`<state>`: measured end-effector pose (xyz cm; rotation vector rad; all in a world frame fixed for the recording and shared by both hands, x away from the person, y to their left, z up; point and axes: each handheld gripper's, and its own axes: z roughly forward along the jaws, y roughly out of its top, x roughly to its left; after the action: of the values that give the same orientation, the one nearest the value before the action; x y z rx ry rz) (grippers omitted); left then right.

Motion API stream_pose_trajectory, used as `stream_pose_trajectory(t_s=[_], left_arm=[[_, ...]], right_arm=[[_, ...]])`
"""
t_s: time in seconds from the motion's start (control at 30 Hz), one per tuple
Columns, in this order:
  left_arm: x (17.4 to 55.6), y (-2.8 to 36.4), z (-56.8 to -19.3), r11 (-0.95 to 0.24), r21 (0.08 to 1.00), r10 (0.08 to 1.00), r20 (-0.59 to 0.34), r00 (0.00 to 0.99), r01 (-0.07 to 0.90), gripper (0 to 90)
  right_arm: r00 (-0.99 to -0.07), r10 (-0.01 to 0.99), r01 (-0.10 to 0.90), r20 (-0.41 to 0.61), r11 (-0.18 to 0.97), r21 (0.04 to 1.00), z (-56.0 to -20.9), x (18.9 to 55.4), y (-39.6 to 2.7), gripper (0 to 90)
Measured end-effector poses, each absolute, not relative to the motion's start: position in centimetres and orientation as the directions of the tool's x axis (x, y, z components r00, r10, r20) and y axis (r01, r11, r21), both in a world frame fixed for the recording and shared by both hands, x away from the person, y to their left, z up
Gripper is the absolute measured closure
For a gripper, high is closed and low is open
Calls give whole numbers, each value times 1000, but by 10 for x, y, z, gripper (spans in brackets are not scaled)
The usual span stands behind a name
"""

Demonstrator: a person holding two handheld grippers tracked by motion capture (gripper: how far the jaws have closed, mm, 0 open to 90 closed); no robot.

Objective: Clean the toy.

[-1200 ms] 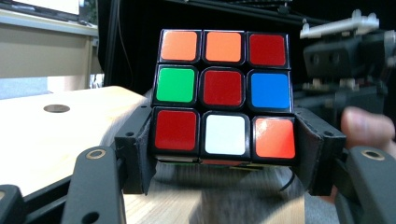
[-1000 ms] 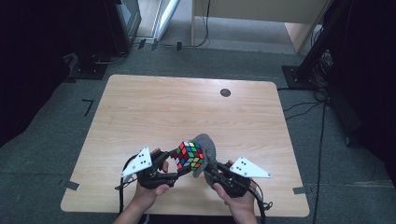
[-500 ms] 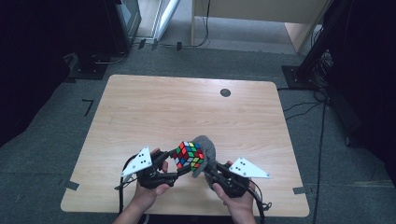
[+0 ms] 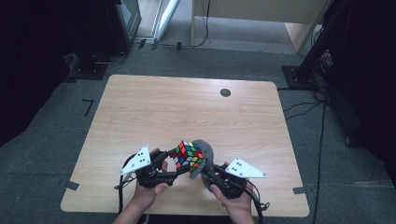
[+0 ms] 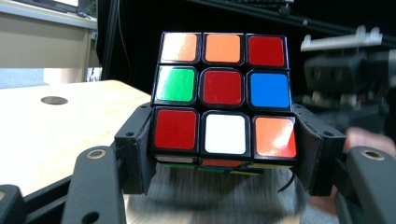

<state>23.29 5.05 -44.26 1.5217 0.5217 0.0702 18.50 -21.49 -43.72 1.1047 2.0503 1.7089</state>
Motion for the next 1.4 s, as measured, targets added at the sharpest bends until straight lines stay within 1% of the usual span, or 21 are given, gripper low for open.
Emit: stream_pose_trajectory(t_s=[0.07,0.13,0.2,0.27,0.33,0.4,0.47,0.57,0.63,0.77,0.87,1.0,1.1,1.27,1.4], left_arm=[[234,52,-443,69,958,358,-285,889,280,342],[235,51,-444,72,955,351,-293,889,286,343],[233,48,-444,63,957,346,-286,893,282,344],[232,46,-444,50,959,345,-280,896,280,344],[232,45,-444,54,955,345,-293,892,293,344],[233,47,-443,63,954,346,-296,891,293,344],[234,50,-443,70,954,349,-299,888,293,343],[235,52,-443,76,953,350,-301,887,293,342],[234,50,-443,73,955,349,-294,890,287,343],[231,46,-443,45,961,357,-269,894,272,344],[232,47,-443,58,958,355,-284,890,282,344],[234,52,-442,77,955,361,-294,885,286,342],[235,52,-443,83,953,355,-301,885,291,343],[232,46,-443,64,956,345,-289,893,285,344],[234,50,-443,71,955,351,-293,889,286,343]], right_arm=[[-686,687,379,239,57,924,-439,184,-210,808],[-686,689,370,233,55,927,-435,185,-213,807],[-674,700,351,237,20,936,-429,184,-220,807],[-650,713,336,262,-40,941,-424,184,-230,807],[-647,714,332,267,-51,942,-425,184,-232,808],[-657,703,348,273,-38,937,-429,185,-228,807],[-678,683,375,270,7,927,-435,185,-219,807],[-691,682,371,239,51,927,-437,185,-212,805],[-689,685,360,235,42,932,-432,185,-216,805],[-655,715,327,246,-26,945,-425,184,-229,806],[-655,716,330,243,-20,944,-428,184,-227,809],[-699,674,371,240,54,927,-436,186,-214,809],[-707,674,364,215,86,927,-435,186,-211,808],[-665,709,330,233,-1,944,-424,186,-227,809],[-684,688,353,241,24,935,-430,187,-222,811]])
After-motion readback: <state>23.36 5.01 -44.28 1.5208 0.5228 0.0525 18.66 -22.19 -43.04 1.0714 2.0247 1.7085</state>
